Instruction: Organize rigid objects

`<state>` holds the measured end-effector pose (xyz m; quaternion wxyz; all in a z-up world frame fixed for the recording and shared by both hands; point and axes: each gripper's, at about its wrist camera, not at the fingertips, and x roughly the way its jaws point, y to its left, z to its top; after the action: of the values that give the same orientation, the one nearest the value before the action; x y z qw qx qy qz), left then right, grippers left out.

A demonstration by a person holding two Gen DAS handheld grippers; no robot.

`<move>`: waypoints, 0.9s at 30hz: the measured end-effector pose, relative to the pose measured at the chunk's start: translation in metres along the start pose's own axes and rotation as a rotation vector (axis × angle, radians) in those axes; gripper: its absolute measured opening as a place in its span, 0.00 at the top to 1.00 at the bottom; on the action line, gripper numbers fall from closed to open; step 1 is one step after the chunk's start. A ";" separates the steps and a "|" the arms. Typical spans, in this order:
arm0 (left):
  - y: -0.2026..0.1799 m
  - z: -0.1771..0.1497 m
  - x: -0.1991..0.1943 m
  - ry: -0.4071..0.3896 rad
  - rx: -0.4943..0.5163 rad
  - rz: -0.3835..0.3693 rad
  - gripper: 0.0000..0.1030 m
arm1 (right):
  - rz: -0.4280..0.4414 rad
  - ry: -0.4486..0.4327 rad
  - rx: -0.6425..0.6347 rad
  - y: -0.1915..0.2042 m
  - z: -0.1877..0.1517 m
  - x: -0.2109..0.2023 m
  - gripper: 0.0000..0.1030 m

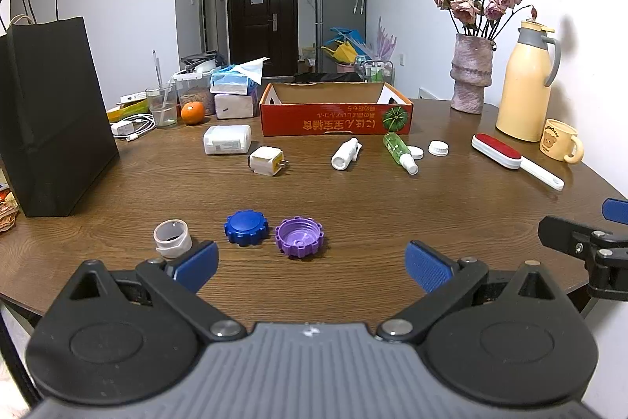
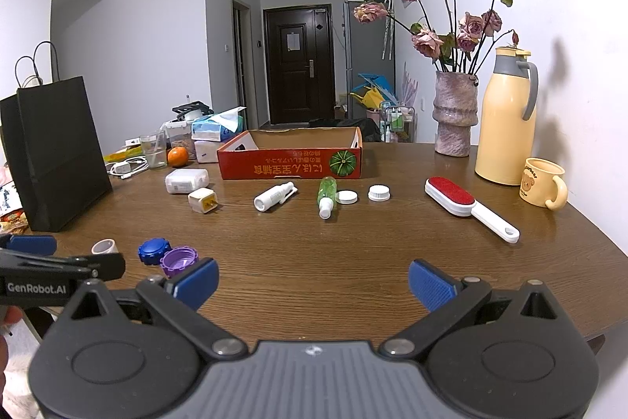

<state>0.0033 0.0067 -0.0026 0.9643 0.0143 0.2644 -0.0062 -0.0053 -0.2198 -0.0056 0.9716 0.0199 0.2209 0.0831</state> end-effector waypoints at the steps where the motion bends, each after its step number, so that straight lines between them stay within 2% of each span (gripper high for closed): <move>1: 0.000 0.000 0.000 0.000 0.000 0.000 0.00 | 0.000 0.000 -0.001 0.000 0.000 0.000 0.00; 27: 0.001 0.002 -0.001 -0.004 -0.005 -0.001 0.00 | 0.000 -0.004 -0.004 -0.001 0.001 -0.002 0.00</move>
<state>0.0033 0.0073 -0.0007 0.9648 0.0116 0.2626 -0.0059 -0.0065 -0.2215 -0.0036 0.9720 0.0178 0.2187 0.0835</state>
